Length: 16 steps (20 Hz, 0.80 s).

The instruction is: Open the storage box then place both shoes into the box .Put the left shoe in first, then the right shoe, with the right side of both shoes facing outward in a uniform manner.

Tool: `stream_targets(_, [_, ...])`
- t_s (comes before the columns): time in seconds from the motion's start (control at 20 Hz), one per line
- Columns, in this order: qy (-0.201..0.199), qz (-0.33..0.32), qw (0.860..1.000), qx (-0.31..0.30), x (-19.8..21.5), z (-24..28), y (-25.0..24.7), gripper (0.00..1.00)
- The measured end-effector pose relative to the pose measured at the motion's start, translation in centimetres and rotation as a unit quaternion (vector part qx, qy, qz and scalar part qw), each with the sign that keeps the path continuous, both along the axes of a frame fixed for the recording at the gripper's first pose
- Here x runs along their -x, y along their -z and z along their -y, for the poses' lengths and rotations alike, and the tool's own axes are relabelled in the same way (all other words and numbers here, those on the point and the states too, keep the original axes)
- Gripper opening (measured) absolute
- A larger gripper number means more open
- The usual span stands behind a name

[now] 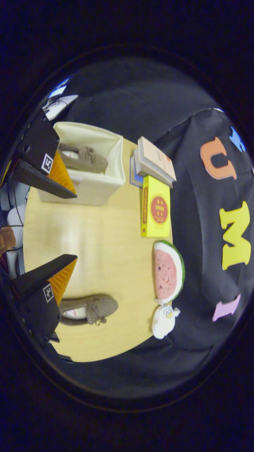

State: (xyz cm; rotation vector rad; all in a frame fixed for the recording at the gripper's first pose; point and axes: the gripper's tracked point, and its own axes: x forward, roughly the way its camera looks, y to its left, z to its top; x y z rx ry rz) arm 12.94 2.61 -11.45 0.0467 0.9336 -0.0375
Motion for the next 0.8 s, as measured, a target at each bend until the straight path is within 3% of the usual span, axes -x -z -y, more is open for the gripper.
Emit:
stream_targets(0.2, [0.046, -0.015, 0.995, 0.082, -0.6, 9.7, 2.8, 0.96])
stream_targets(0.35, [0.088, -0.040, 0.991, 0.098, -0.4, 14.9, 5.2, 0.96])
stream_targets(0.8, [0.145, -0.076, 0.976, 0.141, -0.3, 24.9, 10.3, 0.96])
